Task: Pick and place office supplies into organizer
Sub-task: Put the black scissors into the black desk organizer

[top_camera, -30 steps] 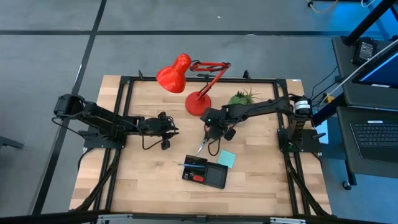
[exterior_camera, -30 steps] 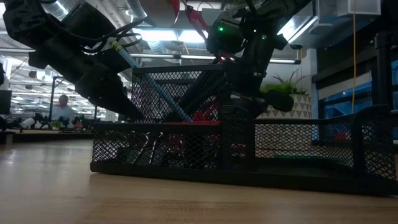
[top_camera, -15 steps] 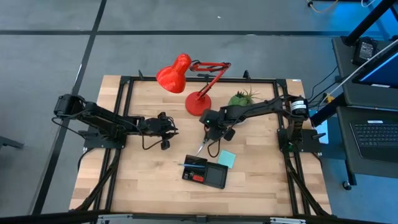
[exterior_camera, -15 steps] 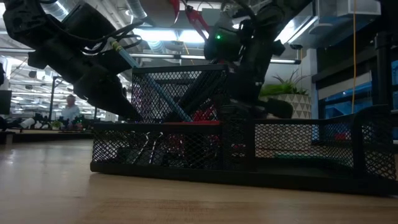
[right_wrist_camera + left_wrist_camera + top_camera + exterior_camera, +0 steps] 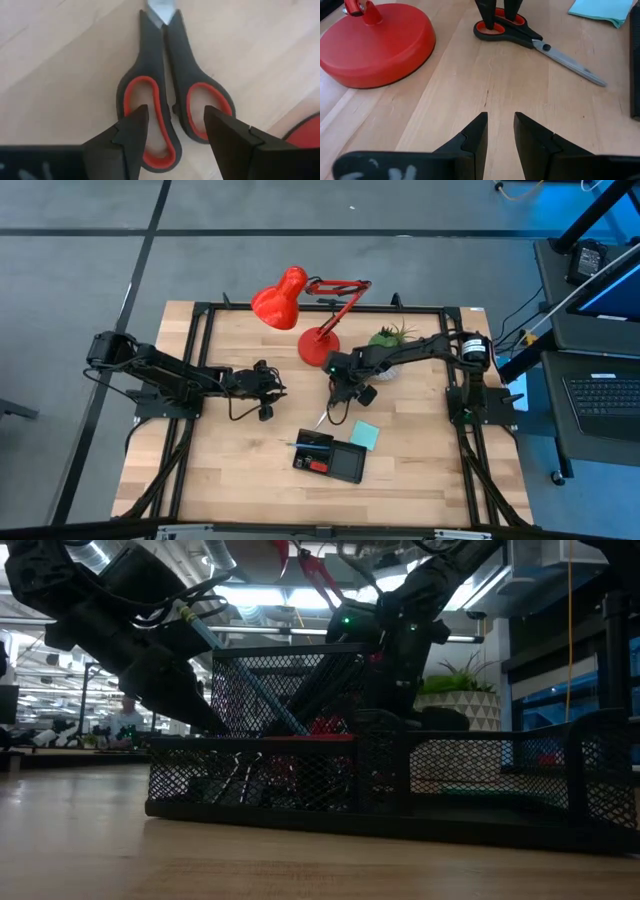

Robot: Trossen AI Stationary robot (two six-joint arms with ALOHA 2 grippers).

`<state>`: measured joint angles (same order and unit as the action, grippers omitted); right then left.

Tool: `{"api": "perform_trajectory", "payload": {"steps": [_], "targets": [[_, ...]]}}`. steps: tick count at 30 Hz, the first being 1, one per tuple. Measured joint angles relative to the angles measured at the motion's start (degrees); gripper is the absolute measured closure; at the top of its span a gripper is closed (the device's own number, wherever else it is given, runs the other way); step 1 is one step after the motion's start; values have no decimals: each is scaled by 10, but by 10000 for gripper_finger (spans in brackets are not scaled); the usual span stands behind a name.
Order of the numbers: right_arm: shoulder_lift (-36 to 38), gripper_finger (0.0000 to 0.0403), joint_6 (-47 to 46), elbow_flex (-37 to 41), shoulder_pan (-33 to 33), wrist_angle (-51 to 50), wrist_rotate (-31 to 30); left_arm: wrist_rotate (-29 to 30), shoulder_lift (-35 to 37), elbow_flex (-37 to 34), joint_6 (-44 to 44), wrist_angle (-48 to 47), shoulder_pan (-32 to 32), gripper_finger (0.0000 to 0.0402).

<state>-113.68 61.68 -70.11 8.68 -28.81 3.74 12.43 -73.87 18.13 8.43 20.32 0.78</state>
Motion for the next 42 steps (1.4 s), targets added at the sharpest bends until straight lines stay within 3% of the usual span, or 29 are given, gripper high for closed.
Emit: {"api": "perform_trajectory", "payload": {"steps": [10,21,30,42], "targets": [[-2,206,-144,-1,3,-44,14,1,0,0,1,0,0,313],[-2,205,-408,0,-10,-64,6,1,0,0,15,0,0,313],[-4,214,-419,2,-35,-58,-17,1,0,0,15,0,0,313],[-12,288,-385,0,-37,-53,-23,1,0,0,15,1,0,313]]}}
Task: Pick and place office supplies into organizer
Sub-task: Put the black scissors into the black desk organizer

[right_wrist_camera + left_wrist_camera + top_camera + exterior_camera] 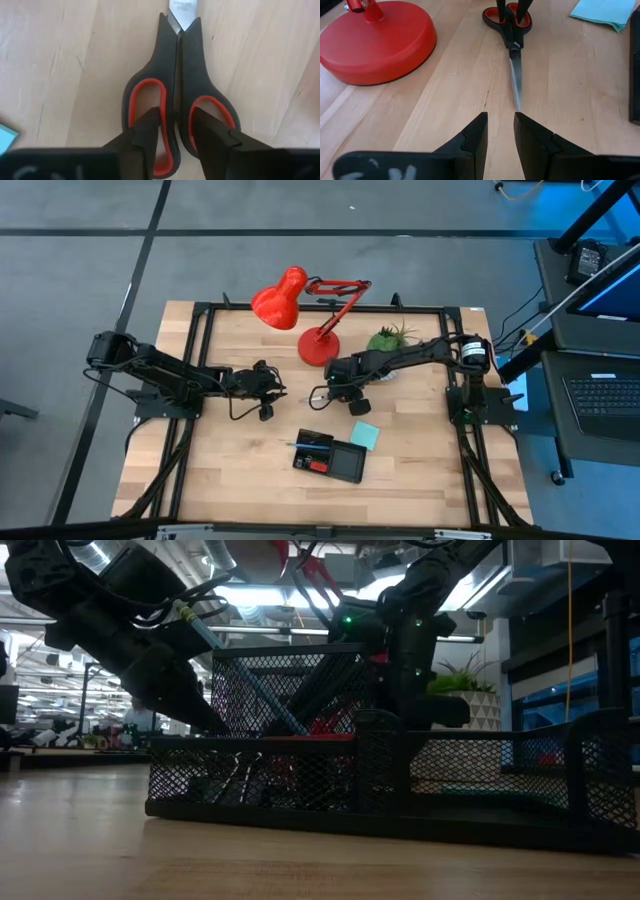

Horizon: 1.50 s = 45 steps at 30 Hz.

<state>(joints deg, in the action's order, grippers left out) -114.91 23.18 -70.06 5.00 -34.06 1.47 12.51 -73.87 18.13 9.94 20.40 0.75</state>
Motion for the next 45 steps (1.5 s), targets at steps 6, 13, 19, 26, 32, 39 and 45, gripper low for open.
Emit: {"api": "perform_trajectory", "payload": {"steps": [6,13,19,26,32,39,45], "targets": [[0,324,0,0,0,4,-3,0,0,0,0,1,0,313],[0,323,0,0,0,6,-6,0,0,0,0,2,0,313],[1,323,0,0,0,7,-6,0,0,0,0,2,0,313],[26,322,-2,4,0,10,-7,0,0,0,0,4,0,313],[57,322,-2,5,0,5,-3,0,0,0,-1,4,0,313],[58,322,-2,1,0,-2,-7,0,0,0,-1,4,0,313],[59,322,-2,1,0,-10,-44,0,0,0,-2,4,0,313]]}}
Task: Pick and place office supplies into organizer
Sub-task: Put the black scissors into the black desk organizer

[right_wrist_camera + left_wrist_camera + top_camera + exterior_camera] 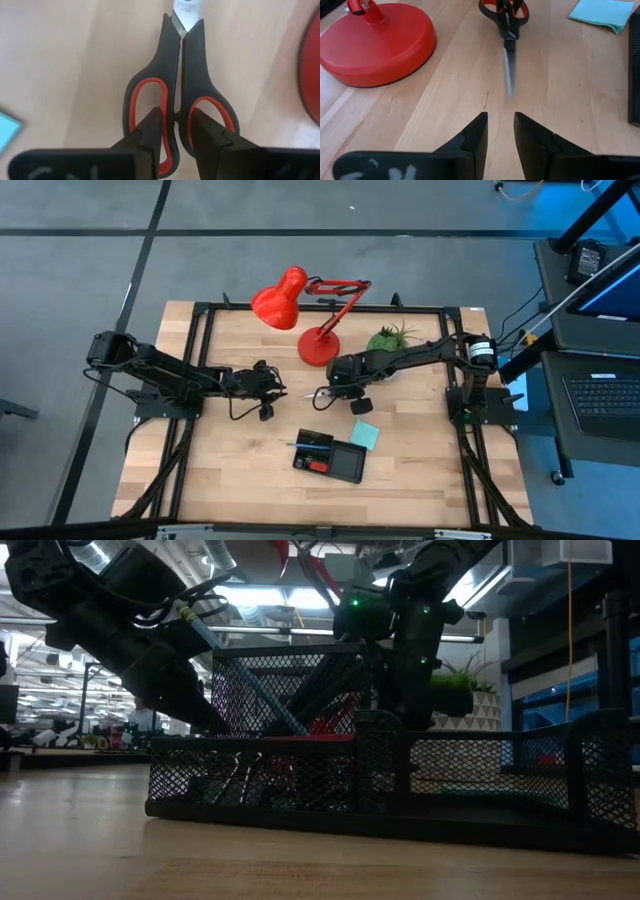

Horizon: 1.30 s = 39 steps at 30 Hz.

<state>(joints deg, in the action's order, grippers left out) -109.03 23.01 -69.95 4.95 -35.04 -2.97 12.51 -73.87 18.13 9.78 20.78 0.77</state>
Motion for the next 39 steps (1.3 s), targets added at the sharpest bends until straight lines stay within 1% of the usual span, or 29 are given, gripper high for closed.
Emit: {"api": "perform_trajectory", "payload": {"steps": [3,8,13,17,22,28,30,34,39], "targets": [[1,322,0,0,0,-1,-23,0,0,0,0,0,0,313],[1,322,1,-1,0,0,-41,0,0,0,0,0,0,313],[2,322,2,-1,0,0,-83,0,0,0,1,0,0,313],[2,322,2,-1,-3,0,-88,0,0,0,1,0,0,313],[2,322,4,-7,-25,-2,-106,0,0,0,0,0,0,313],[3,322,0,-53,-57,-34,-113,0,0,0,1,0,0,313],[3,322,-2,-74,-67,-61,-140,-2,0,0,1,0,0,313],[3,322,-3,-115,-91,-116,-214,-2,0,0,1,0,0,313],[3,322,-4,-161,-124,-178,-270,-2,0,0,1,0,0,313]]}}
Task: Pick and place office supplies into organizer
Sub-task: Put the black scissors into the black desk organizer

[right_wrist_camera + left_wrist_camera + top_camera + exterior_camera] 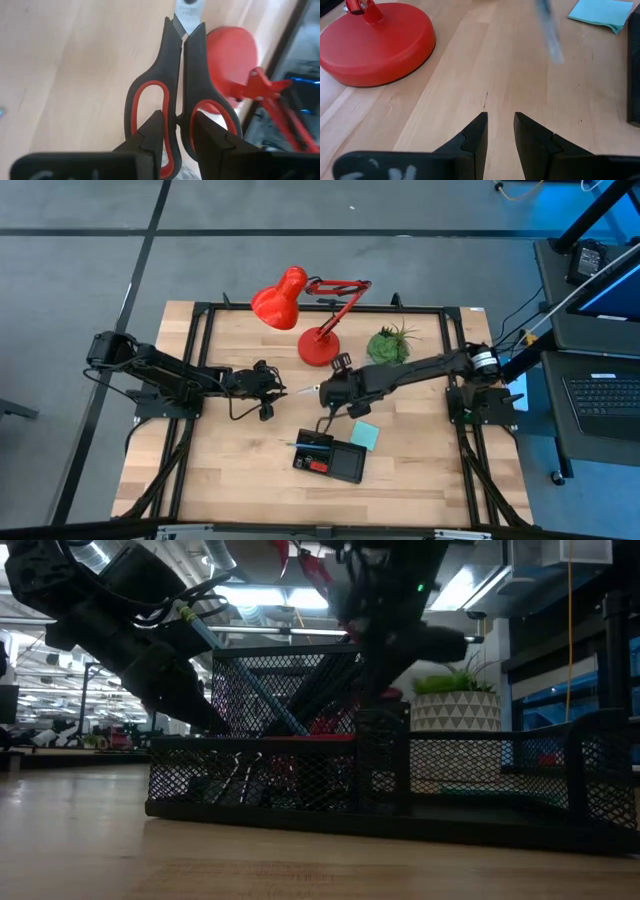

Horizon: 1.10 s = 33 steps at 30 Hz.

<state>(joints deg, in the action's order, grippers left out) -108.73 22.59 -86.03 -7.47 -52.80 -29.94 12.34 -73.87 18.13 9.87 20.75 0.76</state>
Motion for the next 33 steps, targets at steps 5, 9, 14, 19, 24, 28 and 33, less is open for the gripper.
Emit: {"api": "perform_trajectory", "payload": {"steps": [5,9,14,19,24,28,33], "targets": [[0,322,0,-29,-38,-68,-72,0,0,0,-1,0,0,313],[0,322,1,-39,-73,-94,-137,0,0,0,-1,0,0,313],[0,322,35,-39,-121,-101,-214,0,0,0,-1,0,0,313],[0,322,108,-39,-171,-97,-321,0,0,0,-1,0,0,313],[0,322,183,-39,-218,-91,-403,0,0,0,-1,0,0,313],[0,322,257,-39,-248,-78,-436,0,0,0,-1,0,0,313],[0,322,335,-39,-272,-63,-444,0,0,0,-1,0,0,313]]}}
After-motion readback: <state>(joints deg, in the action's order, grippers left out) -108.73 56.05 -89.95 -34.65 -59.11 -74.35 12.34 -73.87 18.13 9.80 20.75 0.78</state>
